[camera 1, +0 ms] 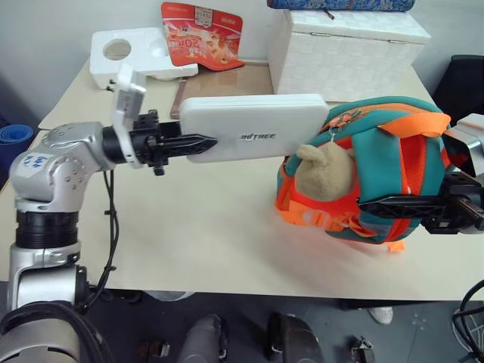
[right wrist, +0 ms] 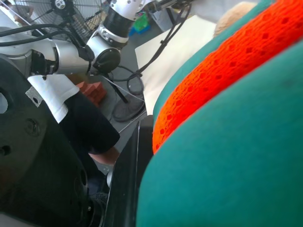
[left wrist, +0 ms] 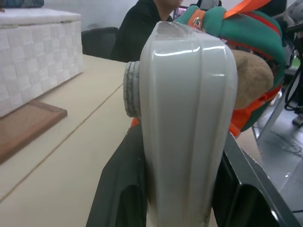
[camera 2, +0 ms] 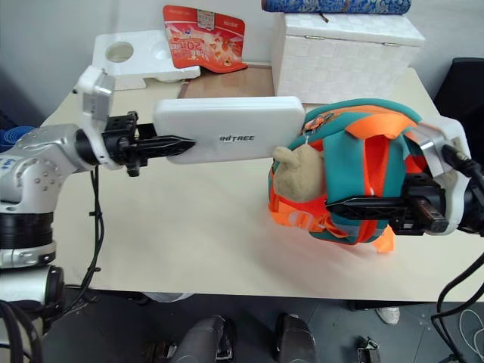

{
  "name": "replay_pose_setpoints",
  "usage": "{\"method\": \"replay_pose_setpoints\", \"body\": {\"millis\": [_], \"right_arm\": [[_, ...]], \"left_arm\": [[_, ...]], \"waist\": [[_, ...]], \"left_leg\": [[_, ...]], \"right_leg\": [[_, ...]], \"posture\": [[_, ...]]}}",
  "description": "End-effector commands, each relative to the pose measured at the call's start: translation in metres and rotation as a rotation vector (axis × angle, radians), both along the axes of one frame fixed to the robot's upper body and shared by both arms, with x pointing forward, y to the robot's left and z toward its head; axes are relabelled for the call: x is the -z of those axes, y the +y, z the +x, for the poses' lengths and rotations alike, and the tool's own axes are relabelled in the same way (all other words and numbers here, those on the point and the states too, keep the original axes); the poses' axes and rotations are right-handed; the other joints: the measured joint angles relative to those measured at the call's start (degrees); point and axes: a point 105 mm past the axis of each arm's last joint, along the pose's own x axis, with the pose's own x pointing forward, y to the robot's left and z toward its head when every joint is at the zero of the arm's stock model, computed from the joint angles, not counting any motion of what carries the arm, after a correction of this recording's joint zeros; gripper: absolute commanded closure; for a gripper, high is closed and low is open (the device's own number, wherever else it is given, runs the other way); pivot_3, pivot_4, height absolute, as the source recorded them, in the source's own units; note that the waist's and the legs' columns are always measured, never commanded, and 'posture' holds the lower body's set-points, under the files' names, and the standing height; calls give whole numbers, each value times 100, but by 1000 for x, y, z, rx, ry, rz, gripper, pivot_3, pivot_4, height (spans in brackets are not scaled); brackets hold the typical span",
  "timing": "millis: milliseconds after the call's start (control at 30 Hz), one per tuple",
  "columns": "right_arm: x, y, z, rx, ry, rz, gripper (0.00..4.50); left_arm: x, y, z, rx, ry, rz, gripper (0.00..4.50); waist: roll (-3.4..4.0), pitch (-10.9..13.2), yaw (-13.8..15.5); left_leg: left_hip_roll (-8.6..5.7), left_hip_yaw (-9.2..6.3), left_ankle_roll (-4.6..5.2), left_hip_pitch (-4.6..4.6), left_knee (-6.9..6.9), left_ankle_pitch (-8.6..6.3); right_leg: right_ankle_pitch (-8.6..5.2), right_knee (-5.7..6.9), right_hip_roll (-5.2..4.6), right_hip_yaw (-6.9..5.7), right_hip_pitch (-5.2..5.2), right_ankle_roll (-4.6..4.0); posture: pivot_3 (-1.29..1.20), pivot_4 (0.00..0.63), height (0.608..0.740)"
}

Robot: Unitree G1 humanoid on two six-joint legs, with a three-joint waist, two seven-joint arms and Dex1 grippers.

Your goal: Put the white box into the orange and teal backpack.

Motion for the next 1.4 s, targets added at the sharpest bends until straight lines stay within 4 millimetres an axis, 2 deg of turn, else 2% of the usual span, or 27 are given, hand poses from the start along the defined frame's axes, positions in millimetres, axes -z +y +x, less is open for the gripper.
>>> {"method": "replay_pose_setpoints", "body": {"millis": [33, 267, 400, 467, 633, 700, 767, 833, 900, 1000, 1033, 1067, 1133, 1200, 1267, 1400], "right_arm": [[-10, -3, -7, -21, -62, -12, 4452], [-2, -4, 7, 12, -86, -30, 4452], [4, 2, 12, -2, -108, -47, 4452], [5, 7, 13, -13, -122, -41, 4452], [5, 20, 17, -21, -169, -34, 4452], [5, 23, 19, -12, -176, -27, 4452], [6, 24, 21, 7, -181, -25, 4500], [10, 24, 22, 24, -180, -27, 4500], [13, 23, 19, 32, -171, -24, 4500], [14, 22, 16, 43, -163, -11, 4500], [15, 22, 16, 50, -158, -7, 4500], [17, 22, 16, 55, -156, -4, 4500], [18, 22, 16, 62, -153, 0, 4500], [19, 24, 17, 65, -150, 5, 4500], [19, 26, 17, 61, -145, 12, 4500], [17, 28, 18, 56, -145, 15, 4500]], "left_arm": [[-6, -7, -1, 52, -126, 90, 3267], [2, -17, -11, 232, -162, 263, 3267], [0, -33, -1, 263, -163, 283, 3267], [7, -51, 6, 271, -156, 298, 3267], [26, -113, 17, 251, -115, 225, 3267], [31, -129, 20, 222, -118, 204, 3267], [32, -140, 24, 176, -99, 175, 2547], [26, -133, 20, 171, -80, 136, 1987], [25, -103, 20, 117, -93, 164, 1367], [26, -69, 17, 40, -91, 195, 464], [22, -49, 7, 42, -68, 176, 159], [18, -36, -5, 53, -50, 161, 38], [10, -25, -25, 89, -32, 135, 38], [-4, -34, -45, 156, -19, 66, 38], [-11, -53, -53, 183, -38, 27, 38], [-8, -81, -35, 85, -63, 10, 38]], "waist": [[0, 0, -11], [-2, 2, -24], [-3, 3, -14], [-3, 3, -5], [-6, 4, -3], [-12, 8, -7], [-12, 8, -35], [-12, 8, -63], [-11, 8, -94], [-10, 9, -154], [-10, 9, -152], [-10, 10, -175], [-10, 11, -167], [-11, 11, -89], [-10, 11, 10], [-10, 11, 73]], "left_leg": [[-1, 3, 2, 1, 0, -1], [0, 3, 4, -1, 5, -1], [0, 3, 4, -1, 6, -1], [-2, 2, 7, -3, 9, 0], [-6, -3, 17, -13, 14, -1], [-7, -10, 21, -25, 19, 1], [-7, -12, 21, -28, 19, 1], [-5, -10, 21, -27, 18, 1], [0, -10, 20, -24, 15, 1], [6, -12, 7, -16, 9, 0], [6, -11, 6, -14, 9, 1], [4, -11, 6, -13, 10, 1], [5, -15, 5, -14, 11, 0], [2, -21, 6, -19, 18, 1], [-4, -37, 11, -16, 25, 1], [-19, -63, 22, 15, 25, -5]], "right_leg": [[1, -3, -1, 0, 0, 2], [3, -4, 1, -9, 0, 6], [3, -3, 2, -13, 0, 6], [4, -3, 0, -16, 1, 7], [9, -9, -3, -16, 3, 16], [11, -14, -4, -17, 0, 20], [12, -16, -4, -18, -3, 21], [12, -16, -2, -19, -4, 21], [11, -10, 2, -20, -9, 21], [9, 2, 7, -17, -20, 16], [8, 5, 6, -15, -21, 15], [8, 9, 5, -16, -21, 15], [7, 8, -1, 6, -22, 14], [8, 6, -2, 5, -19, 14], [10, -6, -16, 6, 3, 17], [20, -49, -37, 2, 67, 34]], "posture": [[0, 150, 740], [0, 150, 740], [0, 150, 740], [0, 150, 740], [0, 150, 740], [0, 150, 740], [0, 150, 740], [0, 150, 740], [0, 150, 740], [0, 150, 740], [0, 150, 740], [0, 150, 740], [0, 150, 740], [0, 150, 740], [0, 150, 740], [0, 150, 740]]}}
